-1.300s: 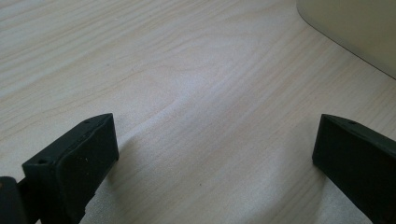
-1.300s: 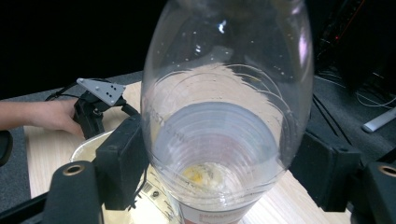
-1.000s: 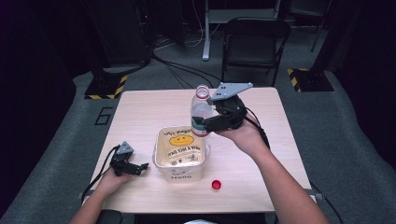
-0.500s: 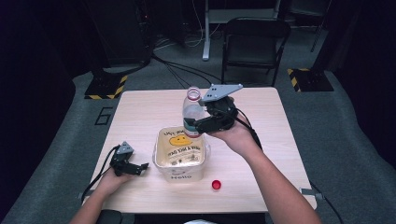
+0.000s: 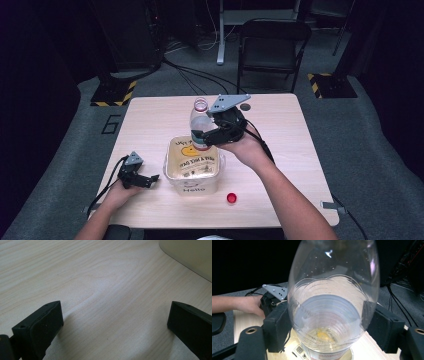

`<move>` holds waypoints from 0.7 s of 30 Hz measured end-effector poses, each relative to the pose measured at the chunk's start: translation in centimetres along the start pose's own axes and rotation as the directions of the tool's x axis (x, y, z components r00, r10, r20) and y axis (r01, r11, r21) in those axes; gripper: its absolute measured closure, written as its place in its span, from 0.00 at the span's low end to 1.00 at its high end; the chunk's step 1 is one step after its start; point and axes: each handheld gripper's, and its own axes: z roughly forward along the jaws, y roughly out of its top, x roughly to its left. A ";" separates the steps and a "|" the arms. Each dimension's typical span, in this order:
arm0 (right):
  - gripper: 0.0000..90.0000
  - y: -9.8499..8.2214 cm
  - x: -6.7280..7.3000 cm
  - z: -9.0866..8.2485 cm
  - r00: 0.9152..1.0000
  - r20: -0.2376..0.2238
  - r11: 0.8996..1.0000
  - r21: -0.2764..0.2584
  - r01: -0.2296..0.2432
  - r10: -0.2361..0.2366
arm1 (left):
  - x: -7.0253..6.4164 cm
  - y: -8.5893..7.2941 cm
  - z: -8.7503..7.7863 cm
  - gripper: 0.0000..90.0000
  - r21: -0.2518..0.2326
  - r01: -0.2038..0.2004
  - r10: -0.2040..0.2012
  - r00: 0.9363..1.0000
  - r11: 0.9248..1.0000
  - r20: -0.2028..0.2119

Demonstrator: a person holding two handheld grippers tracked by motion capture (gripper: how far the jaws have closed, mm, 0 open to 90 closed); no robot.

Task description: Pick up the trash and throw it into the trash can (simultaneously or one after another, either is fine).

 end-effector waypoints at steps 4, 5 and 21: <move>0.28 -0.1 0.0 0.5 1.000 -0.006 1.000 0.007 0.004 -0.004 | 0.0 0.0 0.0 0.00 0.000 0.000 0.000 1.000 1.000 0.000; 0.28 -0.2 0.0 0.7 1.000 -0.007 1.000 0.011 -0.002 0.002 | 0.0 0.0 0.0 0.00 -0.002 0.001 -0.001 1.000 1.000 -0.002; 0.28 -2.4 -0.2 2.8 1.000 0.001 0.998 0.053 -0.017 0.017 | 0.0 0.0 0.0 0.00 0.000 0.000 0.000 1.000 1.000 0.000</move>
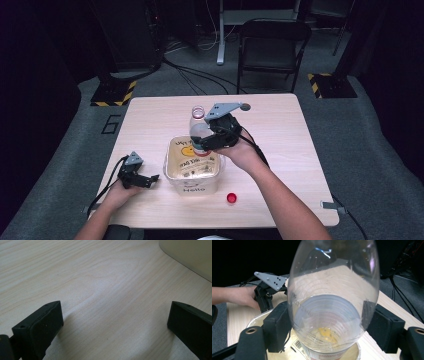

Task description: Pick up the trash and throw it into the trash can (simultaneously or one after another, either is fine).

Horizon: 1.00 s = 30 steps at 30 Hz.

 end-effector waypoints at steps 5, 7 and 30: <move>0.27 -0.4 0.2 0.5 1.000 0.000 1.000 0.009 0.005 -0.005 | 0.0 0.0 0.0 0.00 0.000 0.000 0.000 1.000 1.000 0.000; 0.28 -0.6 0.3 0.7 1.000 -0.002 1.000 0.010 0.006 -0.006 | 0.0 0.0 0.0 0.00 0.000 0.000 0.000 1.000 1.000 0.000; 0.27 -3.1 0.7 3.0 1.000 0.009 0.999 0.050 0.003 -0.003 | 0.0 0.0 0.0 0.00 0.000 0.000 0.000 1.000 1.000 0.000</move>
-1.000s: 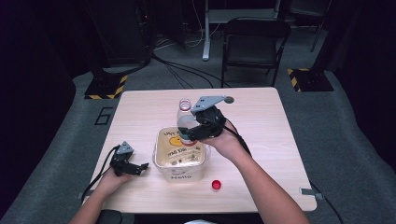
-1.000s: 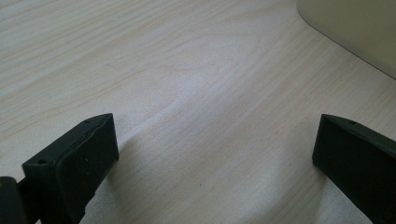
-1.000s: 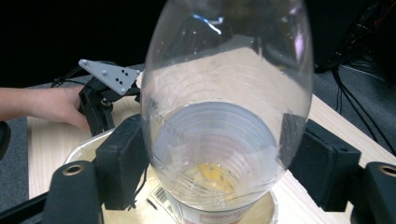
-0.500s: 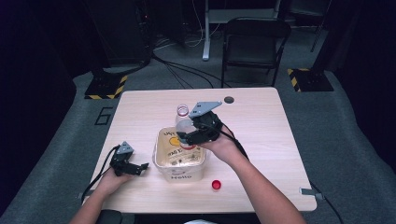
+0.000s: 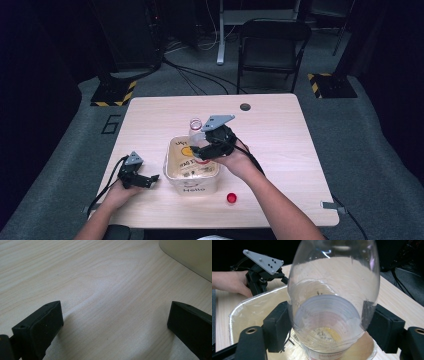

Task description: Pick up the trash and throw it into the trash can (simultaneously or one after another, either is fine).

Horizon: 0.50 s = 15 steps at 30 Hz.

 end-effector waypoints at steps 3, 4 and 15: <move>0.27 -0.3 0.0 0.3 1.000 -0.001 1.000 0.010 -0.001 0.001 | 0.0 0.0 0.0 0.00 -0.001 0.000 0.000 1.000 1.000 -0.001; 0.27 -0.5 0.0 0.4 1.000 -0.003 1.000 0.013 0.002 -0.002 | 0.0 0.0 0.0 0.00 -0.001 0.000 0.000 1.000 1.000 -0.001; 0.27 -1.5 -0.1 1.1 1.000 0.003 1.000 0.027 -0.004 0.004 | 0.0 0.0 0.0 0.00 0.000 0.000 0.000 1.000 1.000 0.000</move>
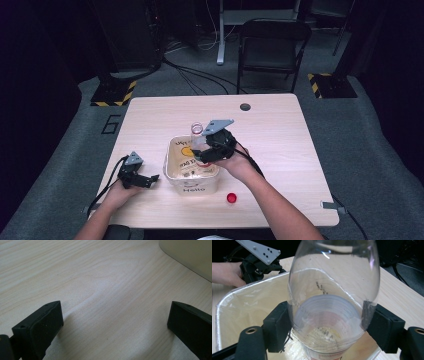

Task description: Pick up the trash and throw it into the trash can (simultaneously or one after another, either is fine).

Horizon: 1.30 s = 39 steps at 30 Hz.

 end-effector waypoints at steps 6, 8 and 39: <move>0.27 -0.4 -0.1 0.3 1.000 0.010 1.000 0.022 -0.003 0.002 | 0.0 0.0 0.0 0.00 -0.001 0.000 0.000 1.000 1.000 -0.001; 0.27 -0.5 -0.2 0.4 1.000 0.017 0.999 0.033 -0.003 0.002 | 0.0 0.0 0.0 0.00 -0.002 0.000 0.000 1.000 1.000 -0.001; 0.26 -1.5 -0.6 1.5 0.999 0.018 0.995 0.087 -0.047 0.046 | 0.0 0.0 0.0 0.00 0.000 0.000 0.000 1.000 1.000 0.000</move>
